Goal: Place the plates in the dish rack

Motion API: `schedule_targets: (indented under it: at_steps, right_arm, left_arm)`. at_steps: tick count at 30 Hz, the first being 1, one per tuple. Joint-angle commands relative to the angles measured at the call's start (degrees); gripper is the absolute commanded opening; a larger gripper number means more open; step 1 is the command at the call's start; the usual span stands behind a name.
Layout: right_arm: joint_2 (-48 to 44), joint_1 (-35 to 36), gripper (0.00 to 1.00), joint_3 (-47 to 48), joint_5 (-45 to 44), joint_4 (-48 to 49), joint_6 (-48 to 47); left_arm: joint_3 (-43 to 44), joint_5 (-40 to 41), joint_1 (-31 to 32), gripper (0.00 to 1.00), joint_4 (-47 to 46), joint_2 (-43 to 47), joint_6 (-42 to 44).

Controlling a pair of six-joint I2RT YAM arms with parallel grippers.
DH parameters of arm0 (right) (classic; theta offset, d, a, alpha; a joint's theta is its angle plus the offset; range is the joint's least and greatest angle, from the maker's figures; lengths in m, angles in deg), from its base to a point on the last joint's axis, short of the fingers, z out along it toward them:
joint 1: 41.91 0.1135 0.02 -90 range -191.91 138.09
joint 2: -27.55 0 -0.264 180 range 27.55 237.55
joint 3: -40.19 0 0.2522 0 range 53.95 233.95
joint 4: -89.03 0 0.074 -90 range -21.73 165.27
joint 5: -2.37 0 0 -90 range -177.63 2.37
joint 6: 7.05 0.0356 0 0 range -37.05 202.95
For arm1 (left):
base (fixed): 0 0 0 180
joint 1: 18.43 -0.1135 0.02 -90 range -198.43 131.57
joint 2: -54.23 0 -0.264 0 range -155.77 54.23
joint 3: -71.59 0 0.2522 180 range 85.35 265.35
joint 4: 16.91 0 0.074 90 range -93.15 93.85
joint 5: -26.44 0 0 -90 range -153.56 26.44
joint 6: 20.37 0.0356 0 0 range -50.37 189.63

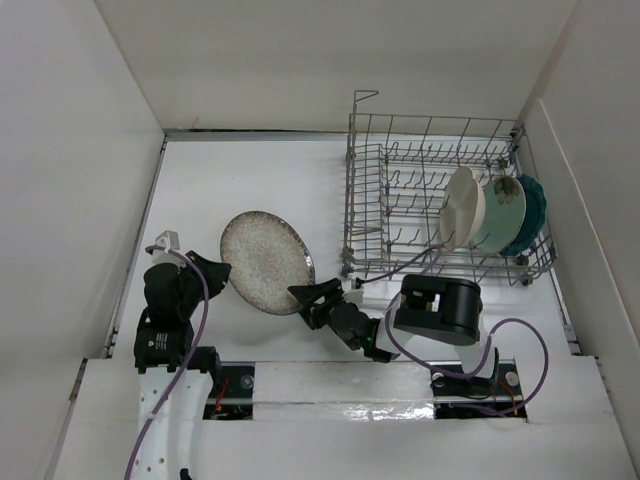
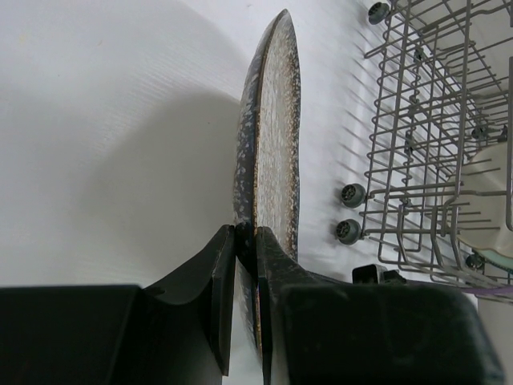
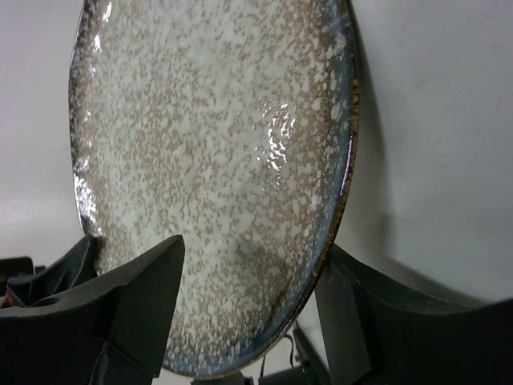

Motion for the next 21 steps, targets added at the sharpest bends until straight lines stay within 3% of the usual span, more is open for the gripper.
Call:
schedule_targets:
  at_steps: [1,6,21]
  right_arm:
    - [3.45,-0.53,0.68,5.14,3.55,4.2,5.73]
    - [6.44,-1.05,0.66,7.34,4.61,5.07,6.88]
    - [11.01,-1.58,0.17,8.14,7.07,12.37,5.91]
  left_arm:
    - [4.98,-5.6,0.33,0.0,-8.57,0.61,-1.77]
    - [5.33,-5.95,0.33,0.0,-7.69,0.52,-1.51]
    - [5.95,-5.43,0.33,0.0,-5.76,-0.18,-1.42]
